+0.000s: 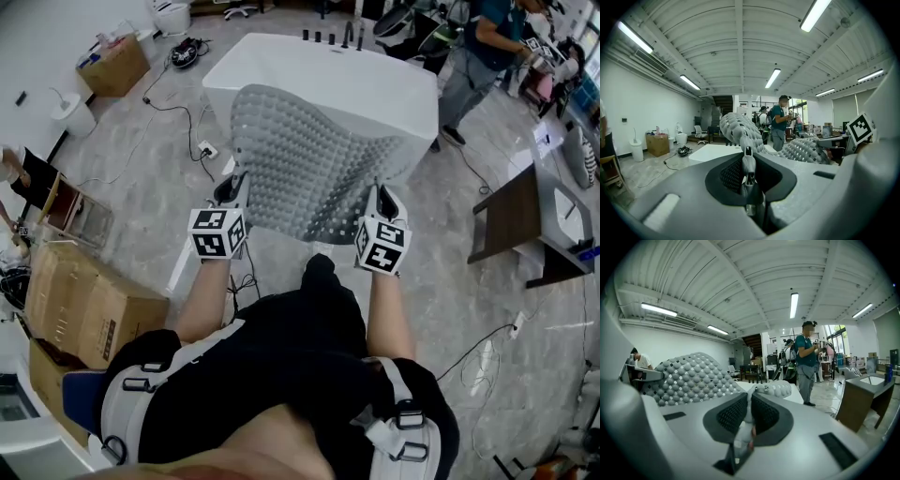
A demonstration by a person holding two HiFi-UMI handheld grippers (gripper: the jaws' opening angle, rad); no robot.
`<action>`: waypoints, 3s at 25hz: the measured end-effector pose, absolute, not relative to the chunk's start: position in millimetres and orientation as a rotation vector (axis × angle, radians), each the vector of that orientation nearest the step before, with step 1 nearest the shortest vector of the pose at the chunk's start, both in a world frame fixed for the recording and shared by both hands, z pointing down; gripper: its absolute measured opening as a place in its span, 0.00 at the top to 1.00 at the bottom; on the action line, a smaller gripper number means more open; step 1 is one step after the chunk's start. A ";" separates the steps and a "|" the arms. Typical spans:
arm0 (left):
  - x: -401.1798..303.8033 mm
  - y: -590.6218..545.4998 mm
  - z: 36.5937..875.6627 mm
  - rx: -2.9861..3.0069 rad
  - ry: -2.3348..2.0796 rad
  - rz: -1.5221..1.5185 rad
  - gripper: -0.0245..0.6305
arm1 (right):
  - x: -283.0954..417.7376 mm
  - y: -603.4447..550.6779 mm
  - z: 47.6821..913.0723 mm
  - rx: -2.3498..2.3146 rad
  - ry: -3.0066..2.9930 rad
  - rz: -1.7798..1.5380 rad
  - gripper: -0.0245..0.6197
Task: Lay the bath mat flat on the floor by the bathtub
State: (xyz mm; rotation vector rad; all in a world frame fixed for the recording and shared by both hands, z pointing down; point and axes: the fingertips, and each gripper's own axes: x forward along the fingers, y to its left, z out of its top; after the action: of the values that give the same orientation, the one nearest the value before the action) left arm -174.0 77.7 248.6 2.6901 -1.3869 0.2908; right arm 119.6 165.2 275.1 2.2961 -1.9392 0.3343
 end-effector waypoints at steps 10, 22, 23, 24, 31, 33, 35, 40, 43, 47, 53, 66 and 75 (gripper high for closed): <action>-156.5 -11.3 266.7 2.658 -1.385 0.315 0.90 | 136.1 75.1 296.2 2.264 -1.946 0.377 0.91; -111.6 -186.7 278.5 2.579 -1.382 0.390 0.90 | 184.4 -103.4 304.7 2.192 -1.994 0.476 0.91; -106.7 -200.3 279.0 2.575 -1.385 0.395 0.90 | 190.0 -117.4 304.1 2.187 -1.999 0.478 0.91; -101.7 -213.3 279.2 2.570 -1.386 0.398 0.90 | 195.0 -130.8 304.1 2.182 -2.002 0.482 0.91; -76.3 -274.0 286.5 2.528 -1.377 0.422 0.90 | 214.5 -196.1 316.6 2.120 -2.015 0.556 0.91; -72.2 -282.5 292.6 2.512 -1.367 0.444 0.90 | 218.8 -203.6 324.5 2.106 -2.014 0.606 0.91; -67.8 -287.9 301.3 2.498 -1.353 0.479 0.90 | 223.4 -206.3 334.1 2.094 -2.001 0.642 0.91; -67.4 -309.7 333.5 2.456 -1.295 0.553 0.90 | 227.1 -218.7 363.4 2.085 -1.946 0.720 0.91; -70.8 -320.6 360.0 2.414 -1.247 0.600 0.90 | 225.9 -222.3 387.6 2.074 -1.901 0.780 0.91; -76.1 -329.7 401.4 2.341 -1.175 0.681 0.90 | 226.1 -218.2 421.5 2.055 -1.828 0.899 0.91; -82.6 -338.3 477.1 2.206 -1.078 0.753 0.90 | 228.5 -210.1 492.8 1.985 -1.674 1.021 0.91; -78.8 -366.5 677.4 2.072 -0.959 0.844 0.90 | 255.5 -202.4 693.1 1.966 -1.423 1.233 0.91; -80.8 -440.9 945.0 2.028 -0.985 0.792 0.90 | 277.7 -250.4 947.1 2.022 -1.385 1.256 0.91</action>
State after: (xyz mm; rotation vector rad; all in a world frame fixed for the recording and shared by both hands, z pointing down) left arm -80.8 -440.9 945.0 2.0280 -0.9848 0.7918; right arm 277.7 -250.4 947.1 2.0215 -1.3852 1.2562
